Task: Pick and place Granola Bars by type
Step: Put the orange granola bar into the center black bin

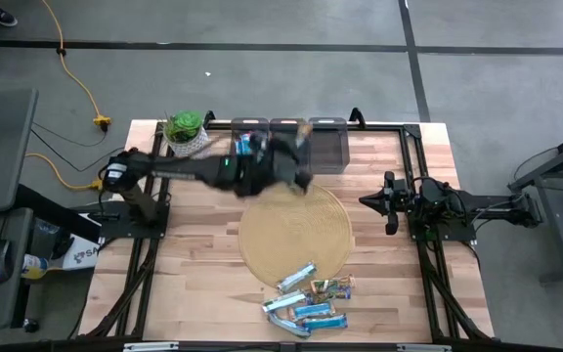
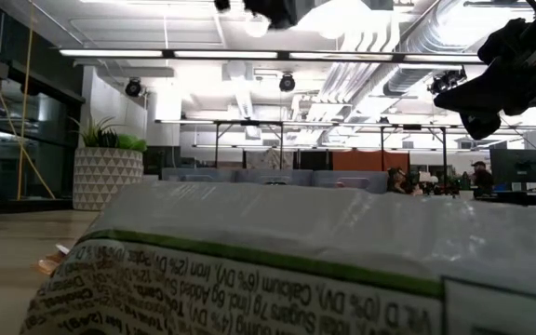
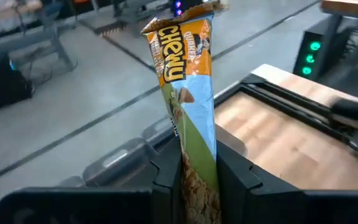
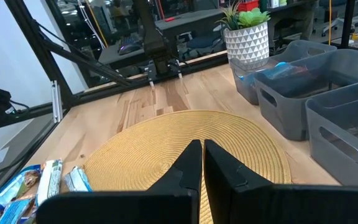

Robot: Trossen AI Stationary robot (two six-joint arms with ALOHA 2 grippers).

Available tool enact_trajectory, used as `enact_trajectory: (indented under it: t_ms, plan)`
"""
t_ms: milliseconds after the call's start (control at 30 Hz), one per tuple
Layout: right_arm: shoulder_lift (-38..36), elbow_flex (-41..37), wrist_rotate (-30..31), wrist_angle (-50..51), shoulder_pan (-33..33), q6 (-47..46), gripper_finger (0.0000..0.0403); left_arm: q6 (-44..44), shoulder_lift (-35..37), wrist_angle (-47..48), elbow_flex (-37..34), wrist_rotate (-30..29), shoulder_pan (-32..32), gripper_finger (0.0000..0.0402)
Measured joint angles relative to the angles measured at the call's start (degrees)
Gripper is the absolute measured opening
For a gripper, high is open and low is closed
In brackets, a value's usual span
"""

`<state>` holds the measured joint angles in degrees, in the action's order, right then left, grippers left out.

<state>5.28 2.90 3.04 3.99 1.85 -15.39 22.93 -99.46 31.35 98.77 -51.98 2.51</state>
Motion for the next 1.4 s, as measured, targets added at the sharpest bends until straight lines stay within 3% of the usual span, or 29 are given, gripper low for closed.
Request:
enact_trajectory:
  t_ms: [200, 367, 567, 700, 900, 1400]
  plan:
    - [0.0, 0.0, 0.0, 0.0, 0.0, 0.0, 0.0000, 10.5, -0.7, 1.6, 0.1, 11.7, -13.4, 0.0064]
    - [0.0, 0.0, 0.0, 0.0, 0.0, 0.0, 0.0000, 17.8, -3.6, 1.6, 0.1, 25.1, -23.5, 0.0064]
    - [0.0, 0.0, 0.0, 0.0, 0.0, 0.0, 0.0000, 21.0, -10.4, 3.4, 0.0, 39.1, -29.4, 0.0064]
    - [0.0, 0.0, 0.0, 0.0, 0.0, 0.0, 0.0000, 21.1, -14.5, 3.8, 0.0, 42.2, -29.5, 0.0064]
    - [0.0, 0.0, 0.0, 0.0, 0.0, 0.0, 0.0000, 22.5, -17.8, 5.8, 0.0, 42.2, -29.1, 0.0064]
    - [0.0, 0.0, 0.0, 0.0, 0.0, 0.0, 0.0000, 23.9, -18.2, 11.8, 0.0, 42.4, -29.0, 0.0078]
